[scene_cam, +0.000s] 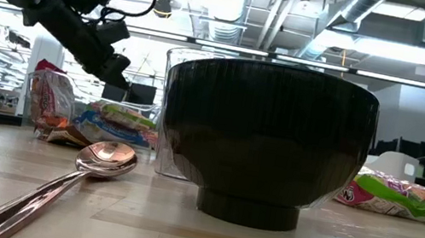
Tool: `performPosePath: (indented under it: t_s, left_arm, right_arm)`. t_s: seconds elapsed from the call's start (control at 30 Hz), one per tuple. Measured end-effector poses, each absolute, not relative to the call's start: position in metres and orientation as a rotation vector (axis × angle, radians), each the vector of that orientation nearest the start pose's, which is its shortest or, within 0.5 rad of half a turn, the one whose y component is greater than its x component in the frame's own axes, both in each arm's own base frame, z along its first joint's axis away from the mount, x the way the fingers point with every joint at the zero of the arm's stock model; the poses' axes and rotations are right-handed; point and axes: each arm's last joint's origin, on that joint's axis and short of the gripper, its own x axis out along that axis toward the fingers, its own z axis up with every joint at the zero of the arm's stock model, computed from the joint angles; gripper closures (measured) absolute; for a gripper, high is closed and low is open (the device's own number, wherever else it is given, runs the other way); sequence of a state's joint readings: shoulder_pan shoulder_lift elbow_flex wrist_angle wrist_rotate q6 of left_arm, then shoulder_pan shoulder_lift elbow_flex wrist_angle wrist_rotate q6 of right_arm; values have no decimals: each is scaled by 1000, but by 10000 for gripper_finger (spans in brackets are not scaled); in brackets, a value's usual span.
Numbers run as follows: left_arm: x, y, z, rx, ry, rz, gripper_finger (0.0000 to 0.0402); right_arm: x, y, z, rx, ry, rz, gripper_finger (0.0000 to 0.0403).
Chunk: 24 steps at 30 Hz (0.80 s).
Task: Pick & Place Food Item
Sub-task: Put the left green noodle pack into the top transparent bin
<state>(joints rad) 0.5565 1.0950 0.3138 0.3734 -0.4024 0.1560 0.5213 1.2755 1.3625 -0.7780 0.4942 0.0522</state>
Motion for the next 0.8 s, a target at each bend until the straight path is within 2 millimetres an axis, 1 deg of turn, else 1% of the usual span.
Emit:
performPosePath:
  t_s: [0.2,0.47,0.57,0.8]
  left_arm:
    - [161,123,170,66,487,944,400]
    - [165,130,150,31,584,945,401]
    - [167,132,149,35,561,957,401]
    - [166,136,145,6,585,972,401]
  right_arm:
    - [227,115,378,-286,604,10,223]
    - [227,115,378,-293,604,13,223]
    - [227,115,378,-292,604,14,223]
    - [227,115,378,-291,605,19,223]
